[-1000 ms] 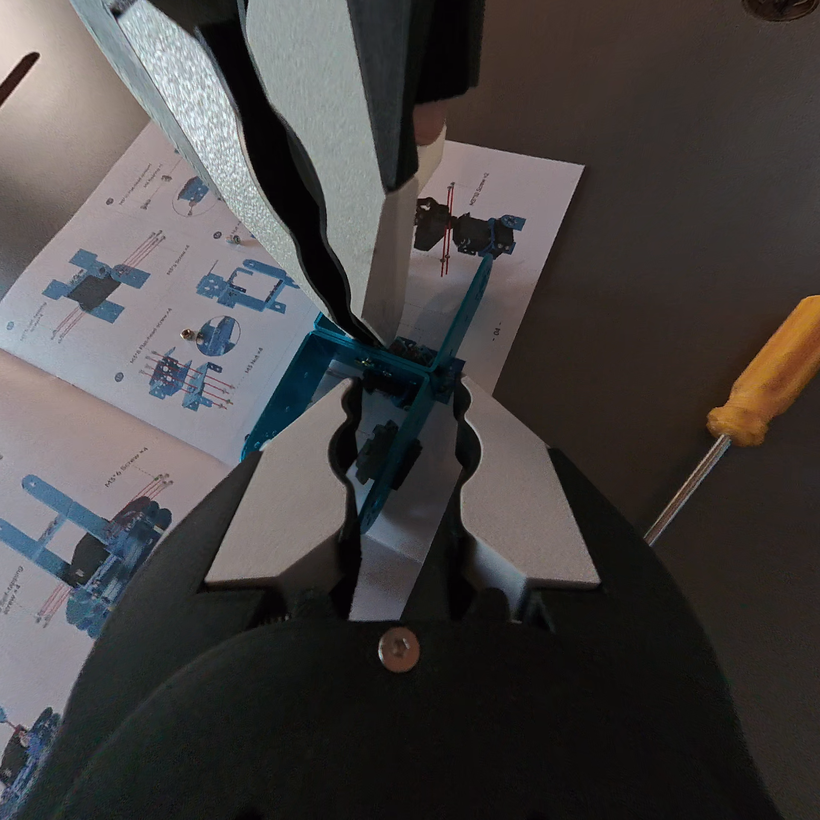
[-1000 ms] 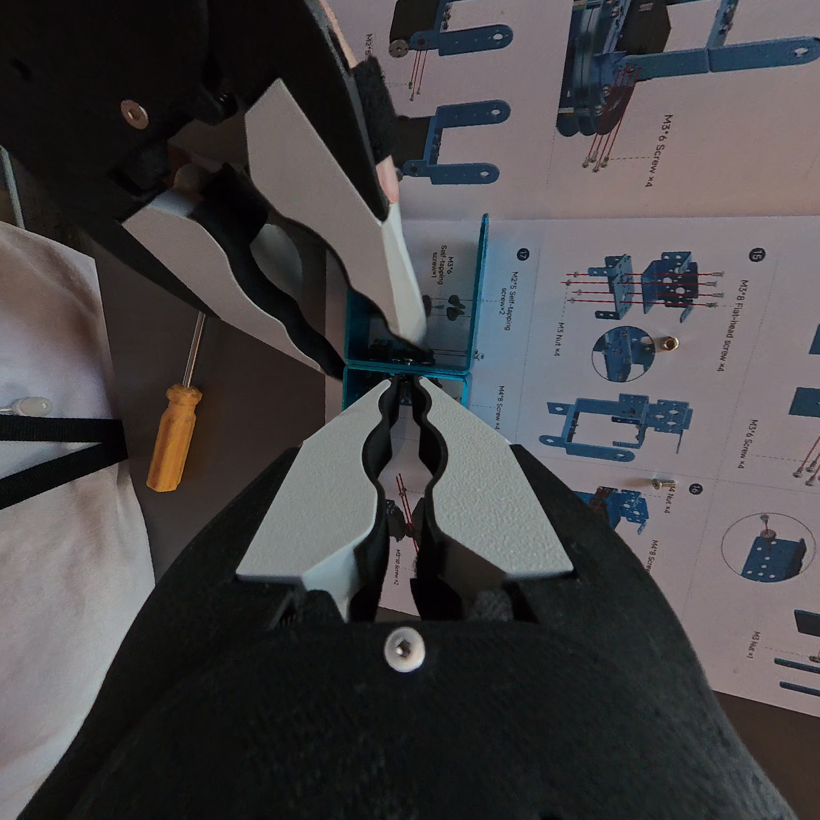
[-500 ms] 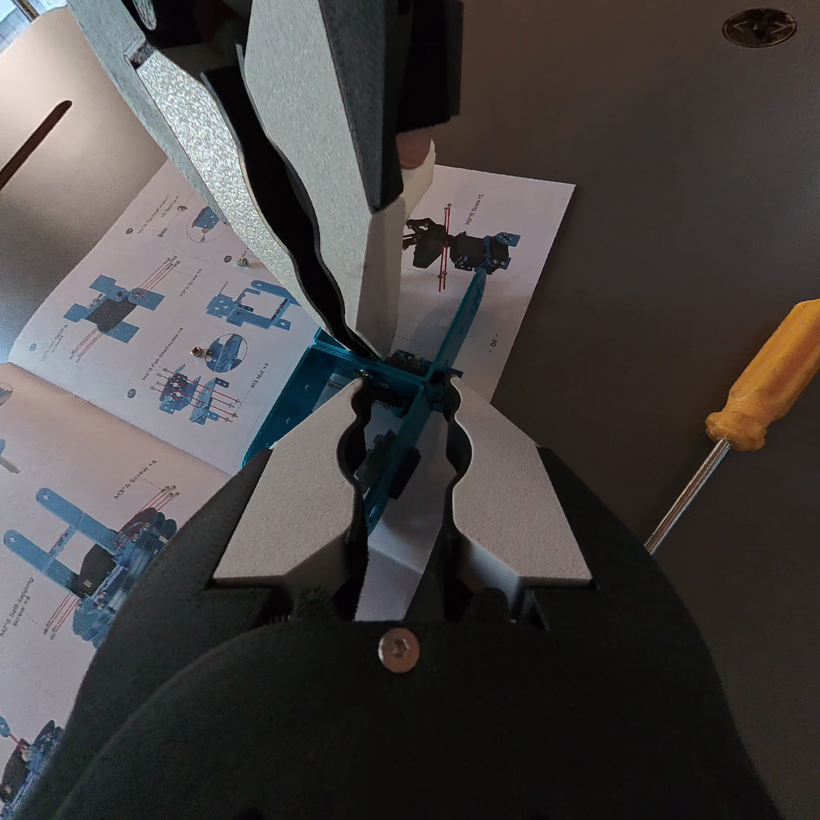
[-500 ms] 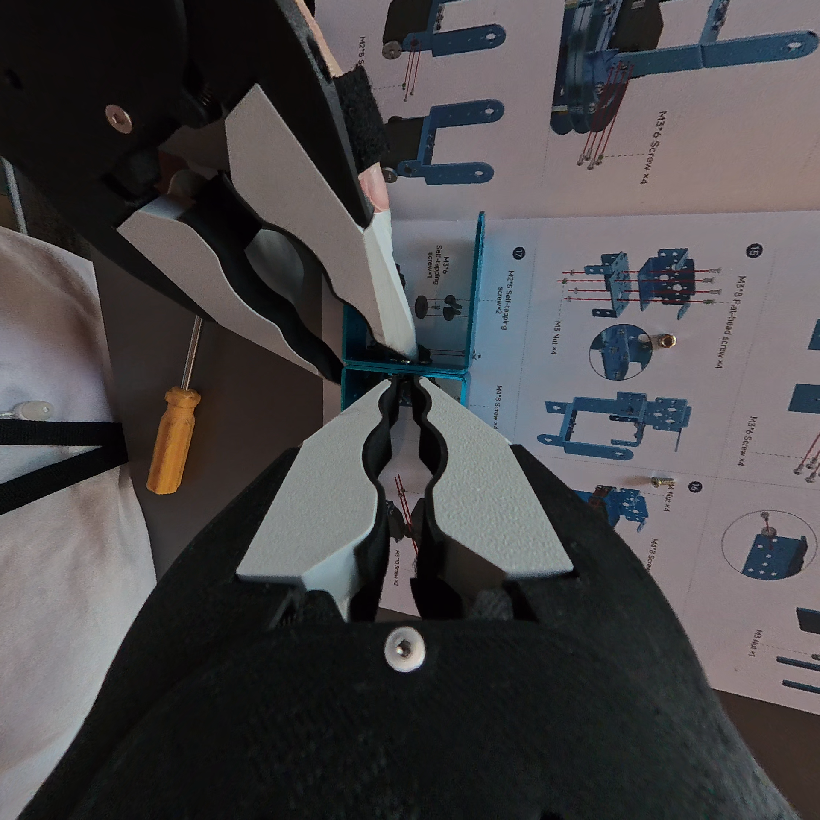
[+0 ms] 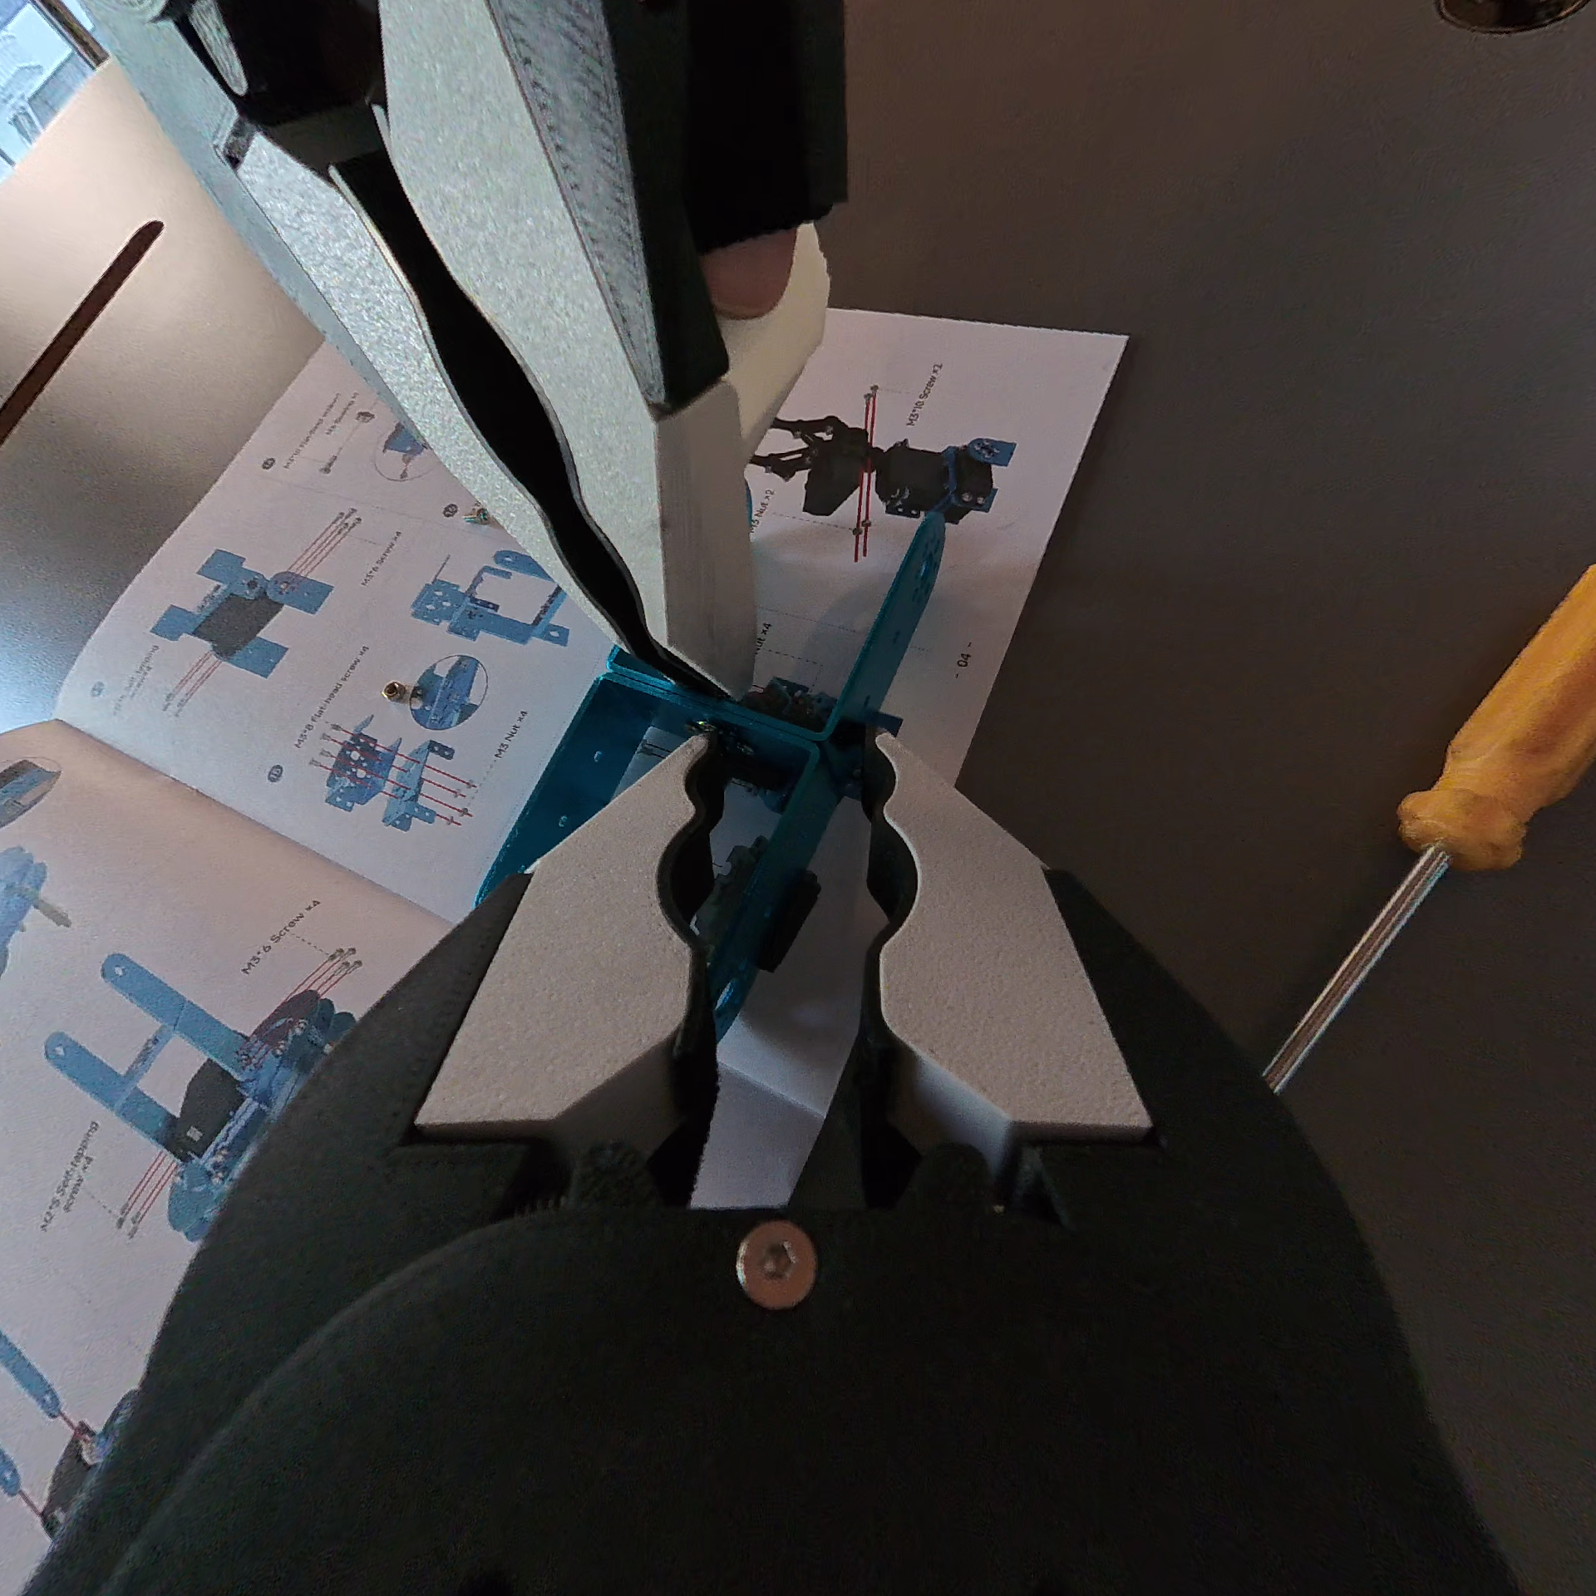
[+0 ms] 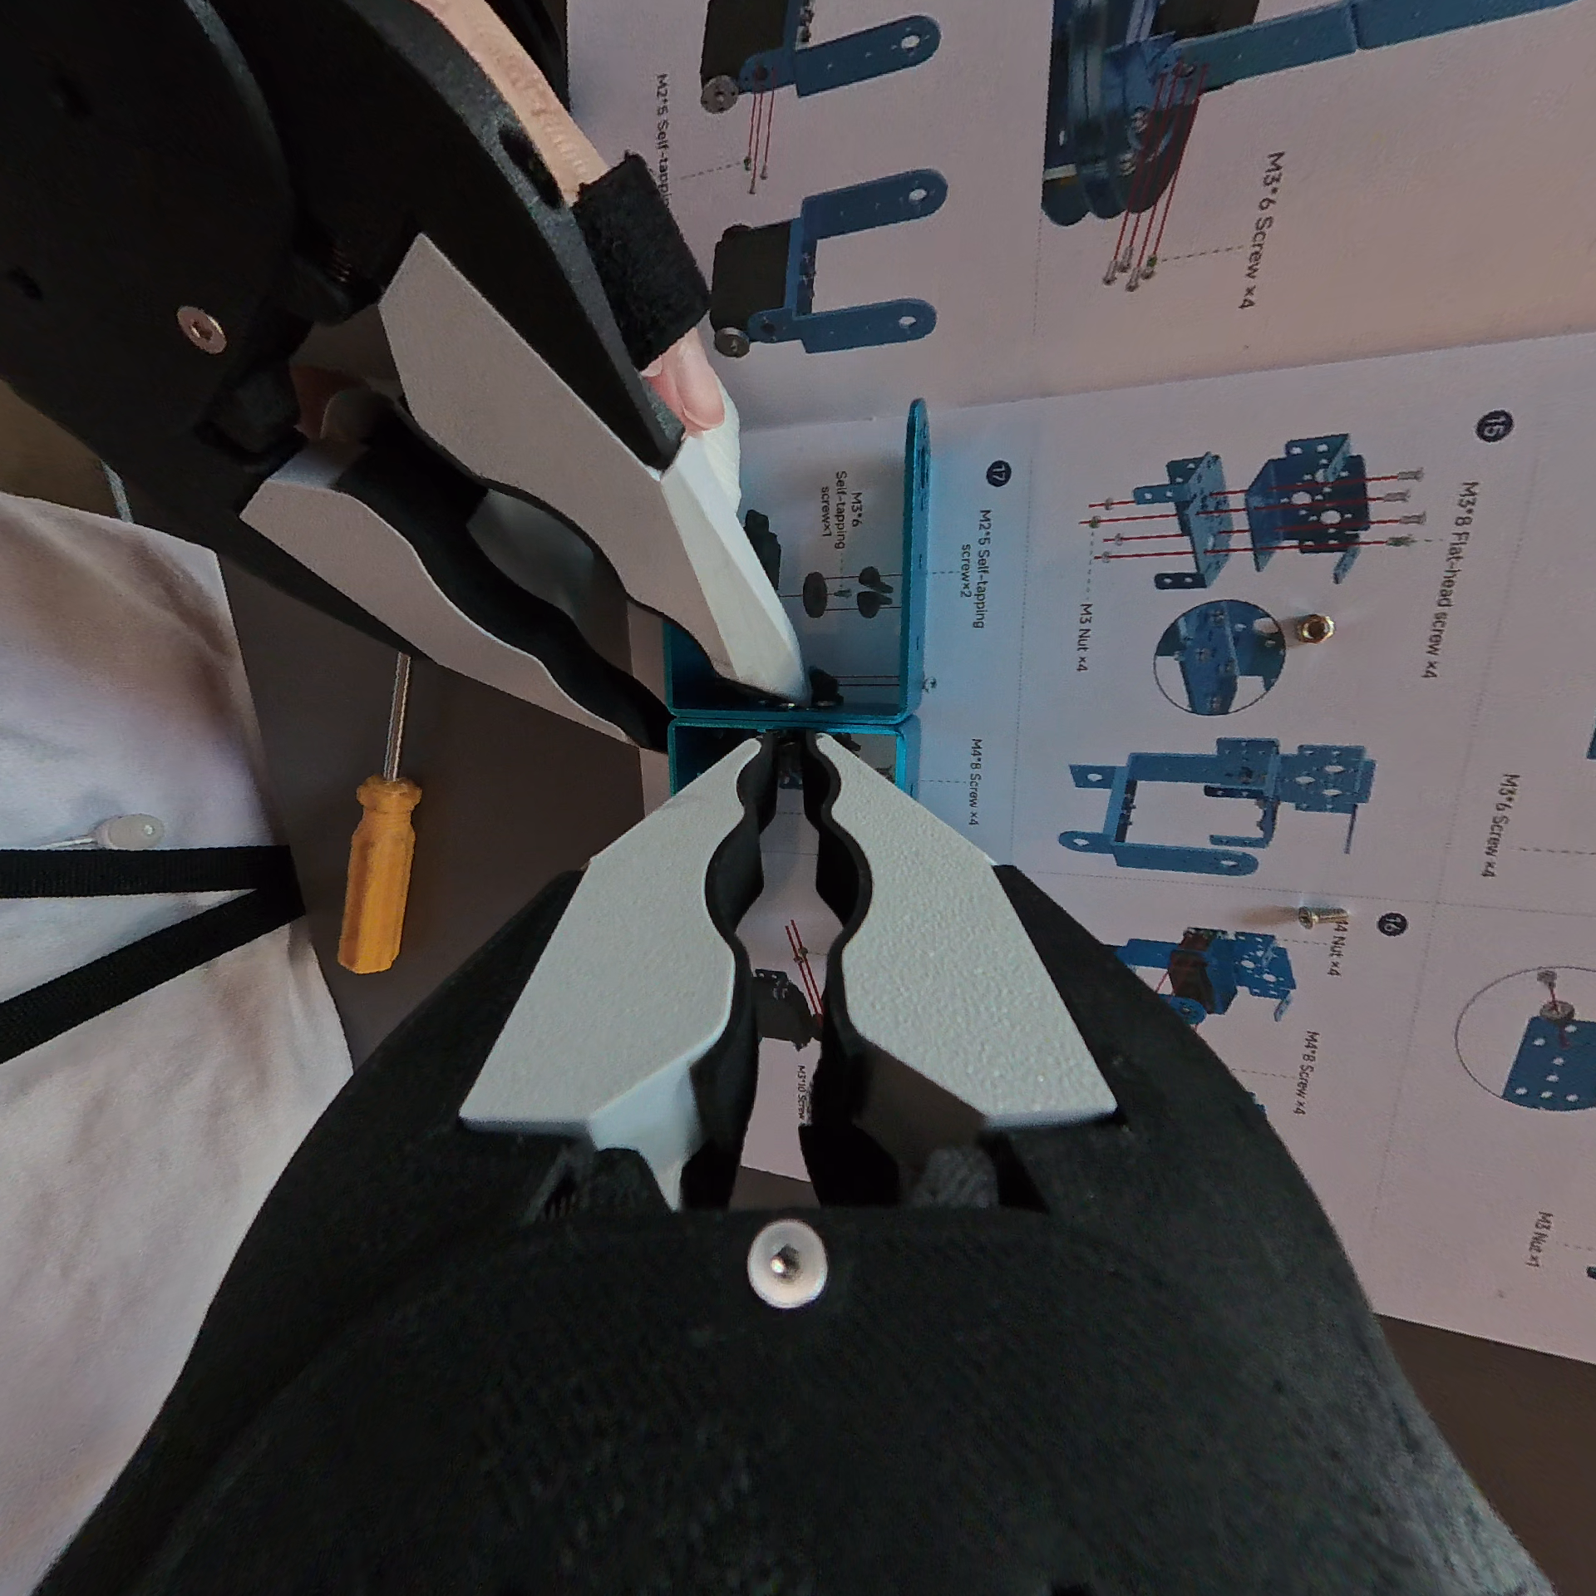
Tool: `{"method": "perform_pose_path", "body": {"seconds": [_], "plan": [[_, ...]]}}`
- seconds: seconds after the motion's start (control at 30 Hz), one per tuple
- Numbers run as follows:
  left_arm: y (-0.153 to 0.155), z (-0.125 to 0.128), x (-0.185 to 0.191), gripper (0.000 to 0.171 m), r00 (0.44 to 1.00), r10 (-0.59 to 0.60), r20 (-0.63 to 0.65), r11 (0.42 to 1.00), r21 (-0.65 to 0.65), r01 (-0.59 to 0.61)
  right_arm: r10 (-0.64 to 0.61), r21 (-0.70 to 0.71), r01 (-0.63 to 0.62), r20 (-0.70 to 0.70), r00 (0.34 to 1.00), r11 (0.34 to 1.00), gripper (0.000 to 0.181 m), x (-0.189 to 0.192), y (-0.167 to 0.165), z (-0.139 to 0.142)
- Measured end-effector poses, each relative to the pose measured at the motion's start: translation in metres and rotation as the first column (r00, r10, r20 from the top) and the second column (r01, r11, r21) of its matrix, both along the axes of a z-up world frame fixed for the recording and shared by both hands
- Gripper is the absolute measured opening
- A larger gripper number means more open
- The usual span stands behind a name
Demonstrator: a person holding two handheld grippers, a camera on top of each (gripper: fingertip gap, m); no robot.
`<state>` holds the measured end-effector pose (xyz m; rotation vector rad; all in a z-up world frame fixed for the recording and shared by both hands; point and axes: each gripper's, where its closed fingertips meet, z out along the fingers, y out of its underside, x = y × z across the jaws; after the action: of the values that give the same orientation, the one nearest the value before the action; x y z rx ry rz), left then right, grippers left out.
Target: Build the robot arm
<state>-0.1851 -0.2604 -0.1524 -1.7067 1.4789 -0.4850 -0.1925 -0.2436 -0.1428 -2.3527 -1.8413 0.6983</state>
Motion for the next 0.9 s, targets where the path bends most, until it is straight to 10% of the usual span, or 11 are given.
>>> {"method": "perform_pose_path", "body": {"seconds": [0.9], "plan": [[0.0014, -0.0012, 0.0002, 0.028, 1.000, 0.012, -0.012, 1.000, 0.016, -0.012, -0.018, -0.008, 0.018, -0.018, 1.000, 1.000, 0.004, 0.0001, 0.0028, 0.0000]]}}
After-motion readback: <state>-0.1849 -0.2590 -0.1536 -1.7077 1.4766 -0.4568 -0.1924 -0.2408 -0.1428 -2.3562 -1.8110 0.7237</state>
